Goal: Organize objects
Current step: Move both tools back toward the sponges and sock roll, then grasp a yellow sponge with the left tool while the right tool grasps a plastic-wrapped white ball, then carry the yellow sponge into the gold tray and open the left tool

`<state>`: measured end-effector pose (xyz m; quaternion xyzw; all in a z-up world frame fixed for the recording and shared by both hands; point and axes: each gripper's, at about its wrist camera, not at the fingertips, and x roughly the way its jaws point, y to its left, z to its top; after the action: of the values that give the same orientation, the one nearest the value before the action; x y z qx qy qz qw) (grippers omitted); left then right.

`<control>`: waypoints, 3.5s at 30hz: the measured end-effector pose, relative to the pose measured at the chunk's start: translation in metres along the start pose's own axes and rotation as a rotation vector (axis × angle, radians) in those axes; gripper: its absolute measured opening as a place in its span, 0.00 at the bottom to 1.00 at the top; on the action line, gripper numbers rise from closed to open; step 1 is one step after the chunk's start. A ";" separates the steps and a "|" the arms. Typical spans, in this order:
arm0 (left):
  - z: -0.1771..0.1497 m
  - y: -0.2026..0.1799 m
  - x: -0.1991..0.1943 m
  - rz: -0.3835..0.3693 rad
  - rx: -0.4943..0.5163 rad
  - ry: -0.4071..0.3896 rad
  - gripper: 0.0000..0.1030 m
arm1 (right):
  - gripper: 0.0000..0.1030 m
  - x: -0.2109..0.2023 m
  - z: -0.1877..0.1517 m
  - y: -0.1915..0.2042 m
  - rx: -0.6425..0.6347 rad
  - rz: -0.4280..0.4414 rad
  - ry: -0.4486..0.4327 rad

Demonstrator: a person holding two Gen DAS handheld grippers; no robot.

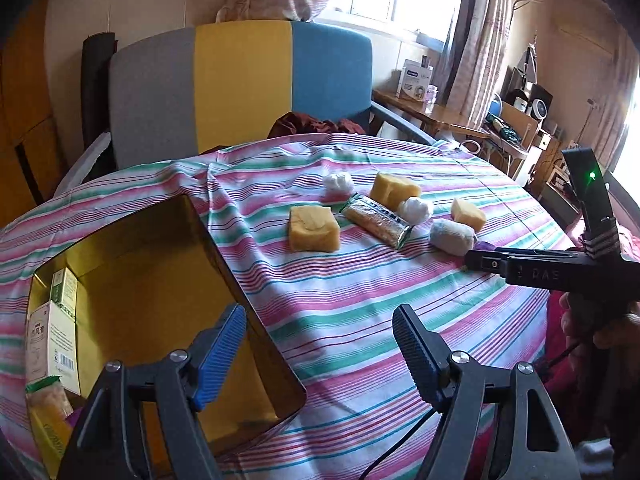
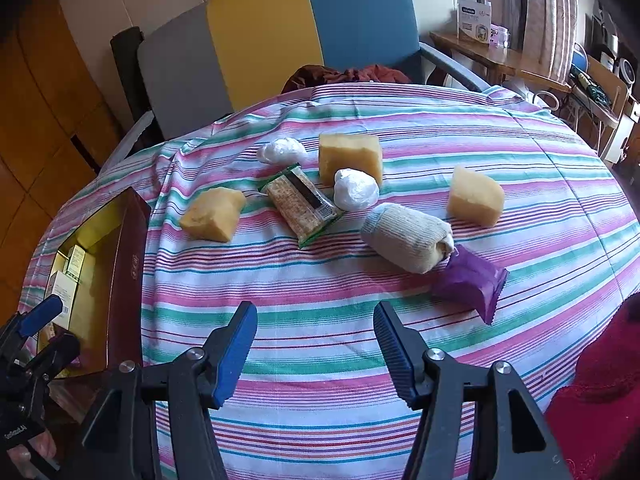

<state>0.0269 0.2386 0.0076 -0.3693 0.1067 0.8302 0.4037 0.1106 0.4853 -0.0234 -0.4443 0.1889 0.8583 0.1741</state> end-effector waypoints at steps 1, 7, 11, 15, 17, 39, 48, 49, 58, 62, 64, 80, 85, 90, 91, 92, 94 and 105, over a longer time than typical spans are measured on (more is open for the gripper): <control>0.001 0.000 0.000 0.003 0.003 -0.002 0.74 | 0.60 0.001 0.001 -0.004 0.007 -0.010 0.002; 0.016 -0.002 0.006 0.001 0.020 -0.008 0.74 | 0.60 0.002 0.022 -0.033 0.057 -0.083 -0.027; 0.034 -0.002 0.024 -0.022 -0.024 0.034 0.75 | 0.62 0.004 0.047 -0.052 0.094 -0.114 -0.091; 0.055 -0.003 0.048 -0.023 -0.046 0.080 0.75 | 0.63 0.017 0.056 -0.075 0.158 -0.098 -0.130; 0.062 -0.005 0.060 -0.006 -0.036 0.087 0.76 | 0.63 0.028 0.051 -0.089 0.230 -0.065 -0.093; 0.098 -0.015 0.217 0.135 0.041 0.281 0.67 | 0.65 0.044 0.049 -0.116 0.371 0.006 -0.028; 0.085 -0.017 0.203 0.143 0.069 0.214 0.50 | 0.65 0.049 0.050 -0.113 0.352 0.007 -0.012; 0.084 -0.019 0.198 0.136 0.070 0.197 0.50 | 0.65 0.049 0.050 -0.113 0.352 0.007 -0.013; 0.067 -0.025 0.127 0.040 0.029 0.093 0.50 | 0.65 0.053 0.049 -0.100 0.305 0.018 0.012; 0.052 -0.021 0.098 0.010 0.005 0.062 0.50 | 0.65 0.057 0.050 -0.077 0.223 0.046 0.039; 0.047 -0.014 0.090 -0.005 -0.011 0.059 0.50 | 0.65 0.059 0.053 -0.061 0.177 0.066 0.049; 0.008 0.064 0.006 0.040 -0.160 -0.026 0.50 | 0.62 0.172 0.203 0.049 0.002 0.040 0.157; -0.004 0.091 -0.006 0.069 -0.225 -0.031 0.50 | 0.40 0.219 0.191 0.044 -0.041 -0.077 0.303; -0.011 0.106 -0.010 0.081 -0.265 -0.032 0.50 | 0.36 0.211 0.177 0.051 -0.142 -0.093 0.279; -0.011 0.107 -0.011 0.085 -0.272 -0.034 0.50 | 0.36 0.209 0.174 0.053 -0.156 -0.096 0.277; -0.011 0.109 -0.012 0.087 -0.277 -0.037 0.50 | 0.36 0.207 0.171 0.055 -0.169 -0.099 0.273; -0.013 0.112 -0.016 0.092 -0.280 -0.046 0.50 | 0.35 0.202 0.167 0.059 -0.184 -0.104 0.257; -0.038 0.181 -0.061 0.237 -0.448 -0.102 0.50 | 0.35 0.120 0.104 0.097 -0.300 0.038 0.092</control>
<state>-0.0641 0.0665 0.0014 -0.3924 -0.0580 0.8921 0.2165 -0.0729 0.4666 -0.0505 -0.5004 0.0747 0.8588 0.0805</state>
